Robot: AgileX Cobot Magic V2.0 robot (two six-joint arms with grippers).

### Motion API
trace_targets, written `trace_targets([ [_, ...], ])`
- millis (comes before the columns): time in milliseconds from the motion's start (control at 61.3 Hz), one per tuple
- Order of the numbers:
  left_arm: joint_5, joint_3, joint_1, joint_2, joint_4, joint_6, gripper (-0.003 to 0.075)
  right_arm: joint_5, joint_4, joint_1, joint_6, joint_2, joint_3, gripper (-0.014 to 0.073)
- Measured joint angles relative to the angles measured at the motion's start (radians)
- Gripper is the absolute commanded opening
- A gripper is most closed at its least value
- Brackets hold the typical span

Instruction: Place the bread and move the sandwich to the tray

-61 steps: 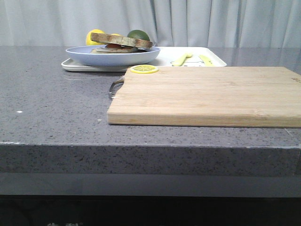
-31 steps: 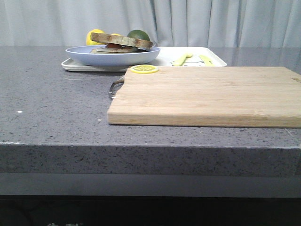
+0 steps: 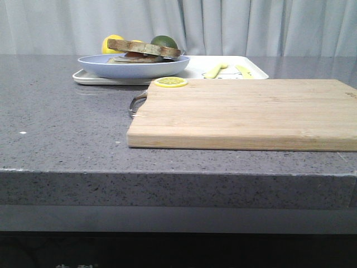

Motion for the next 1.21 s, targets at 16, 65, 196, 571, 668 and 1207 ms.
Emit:
trace_targets([
  [16, 0.000, 0.000, 0.000, 0.000, 0.000, 0.000, -0.0018, -0.005, 0.000, -0.004, 0.000, -0.011, 0.014, -0.0067],
  [65, 0.000, 0.000, 0.000, 0.000, 0.000, 0.000, -0.0018, -0.015, 0.000, -0.009, 0.000, -0.044, 0.058, -0.0067],
  [196, 0.000, 0.000, 0.000, 0.000, 0.000, 0.000, -0.0018, -0.032, 0.000, -0.009, 0.000, -0.088, 0.120, -0.0067],
  [571, 0.000, 0.000, 0.000, 0.000, 0.000, 0.000, -0.0018, -0.040, 0.000, -0.007, 0.000, -0.091, 0.124, -0.0067],
  [668, 0.000, 0.000, 0.000, 0.000, 0.000, 0.000, -0.0018, -0.040, 0.000, -0.007, 0.000, -0.091, 0.124, -0.0067],
  [1207, 0.000, 0.000, 0.000, 0.000, 0.000, 0.000, -0.0018, -0.045, -0.087, -0.007, 0.212, -0.091, 0.124, -0.0067],
])
